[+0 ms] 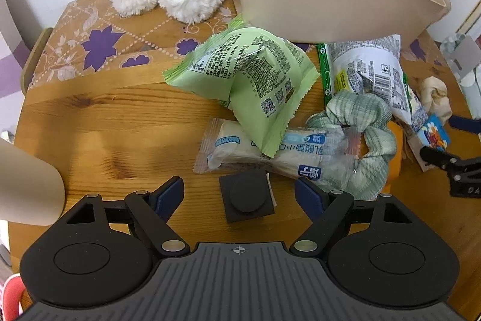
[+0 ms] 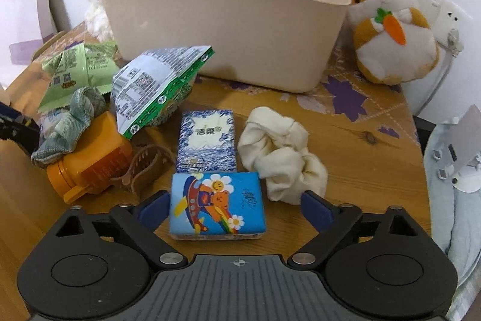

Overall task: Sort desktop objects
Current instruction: 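Grasp the small black cylinder with the left tool while the right tool grips the blue cartoon tissue pack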

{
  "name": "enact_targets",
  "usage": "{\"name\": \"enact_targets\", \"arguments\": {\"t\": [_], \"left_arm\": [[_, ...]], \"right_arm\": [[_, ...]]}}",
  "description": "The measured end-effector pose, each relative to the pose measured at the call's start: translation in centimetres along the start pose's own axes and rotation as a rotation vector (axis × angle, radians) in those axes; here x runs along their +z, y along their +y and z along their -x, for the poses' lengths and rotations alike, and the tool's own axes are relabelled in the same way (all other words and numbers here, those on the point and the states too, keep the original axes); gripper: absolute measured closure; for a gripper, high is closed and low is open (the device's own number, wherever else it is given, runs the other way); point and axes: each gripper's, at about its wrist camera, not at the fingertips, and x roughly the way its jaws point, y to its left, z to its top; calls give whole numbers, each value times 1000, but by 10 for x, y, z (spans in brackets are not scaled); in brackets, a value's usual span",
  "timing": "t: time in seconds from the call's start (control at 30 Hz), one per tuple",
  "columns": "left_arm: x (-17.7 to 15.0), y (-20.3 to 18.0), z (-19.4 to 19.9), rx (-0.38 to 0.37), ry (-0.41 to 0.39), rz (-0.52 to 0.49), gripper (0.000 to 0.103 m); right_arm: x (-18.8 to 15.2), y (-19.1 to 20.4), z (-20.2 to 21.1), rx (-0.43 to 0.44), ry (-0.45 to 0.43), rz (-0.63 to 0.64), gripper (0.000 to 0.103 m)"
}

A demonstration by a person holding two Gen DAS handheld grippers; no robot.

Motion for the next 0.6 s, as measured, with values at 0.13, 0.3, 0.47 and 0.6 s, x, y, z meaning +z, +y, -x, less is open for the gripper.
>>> {"name": "enact_targets", "arguments": {"t": [0.13,0.3,0.47,0.6], "left_arm": [[-2,-3,-3,4,13,-6,46],[-5,2,-5,-5,35,34,70],[-9,5,2,1,6,29,71],[-10,7,11,-4,-11,28,71]], "right_arm": [[-1,2,-4,10,24,11,35],[-2,3,-2,7,19,36,41],[-7,-2,6,6,11,28,41],[-8,-7,18,12,-9,4,41]]}}
